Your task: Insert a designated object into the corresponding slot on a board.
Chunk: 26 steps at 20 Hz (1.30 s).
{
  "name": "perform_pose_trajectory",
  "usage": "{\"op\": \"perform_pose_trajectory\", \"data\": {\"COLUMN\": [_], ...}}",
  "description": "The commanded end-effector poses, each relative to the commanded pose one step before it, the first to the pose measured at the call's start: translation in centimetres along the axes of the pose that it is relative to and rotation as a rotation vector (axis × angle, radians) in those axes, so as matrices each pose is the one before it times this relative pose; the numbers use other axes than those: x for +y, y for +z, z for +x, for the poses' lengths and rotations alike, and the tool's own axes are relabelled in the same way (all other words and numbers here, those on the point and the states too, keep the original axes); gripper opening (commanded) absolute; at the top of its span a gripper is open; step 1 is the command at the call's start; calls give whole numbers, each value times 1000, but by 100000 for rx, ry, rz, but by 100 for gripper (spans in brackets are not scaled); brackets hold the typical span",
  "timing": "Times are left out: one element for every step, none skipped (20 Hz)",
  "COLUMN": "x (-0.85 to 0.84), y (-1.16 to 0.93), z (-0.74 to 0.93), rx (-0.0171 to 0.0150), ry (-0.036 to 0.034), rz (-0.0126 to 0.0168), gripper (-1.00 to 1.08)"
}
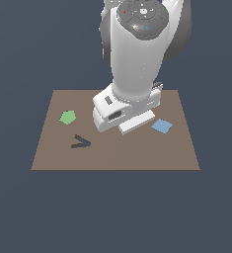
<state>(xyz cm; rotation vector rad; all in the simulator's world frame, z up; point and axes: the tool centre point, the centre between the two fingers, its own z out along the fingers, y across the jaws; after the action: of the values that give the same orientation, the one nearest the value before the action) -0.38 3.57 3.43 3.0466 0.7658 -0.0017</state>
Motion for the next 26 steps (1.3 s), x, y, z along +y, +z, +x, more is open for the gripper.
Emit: {"op": "perform_pose_trajectory", "data": {"x": [-3,-11,-9,-3,4,10,12,13,11,10,10,10,10,12,14,15,19,13,19,12,-1,-8,-2,-6,9,5], "y": [-149,-48,-46,-44,-41,-39,-36,-33,-29,-25,-22,-18,-15,-11,-8,-4,-1,3,6,5,2,15,41,123,198,260], "z": [-1401,-519,-493,-467,-441,-412,-381,-346,-309,-270,-231,-193,-154,-117,-79,-41,-4,40,69,52,23,-62,4,13,5,10], "rx": [25,-5,-5,-5,-5,-4,-4,-4,-4,-3,-3,-2,-2,-1,-1,0,0,1,1,1,0,-37,0,0,19,19], "ry": [-4194,-1580,-1499,-1423,-1342,-1253,-1161,-1053,-939,-821,-704,-586,-471,-352,-234,-120,0,98,213,169,49,-88,0,0,45,45], "rz": [-51,-5,-5,-4,-4,-4,-4,-3,-3,-3,-2,-2,-2,-1,-1,0,0,1,1,1,0,20,0,0,0,1], "gripper": [-100,-100,-100,-100,-100,-100,-100,-100,-100,-100,-100,-100,-100,-100,-100,-100,-100,-100,-100,-100,-100,-100,-100,-100,-100,-100]}}
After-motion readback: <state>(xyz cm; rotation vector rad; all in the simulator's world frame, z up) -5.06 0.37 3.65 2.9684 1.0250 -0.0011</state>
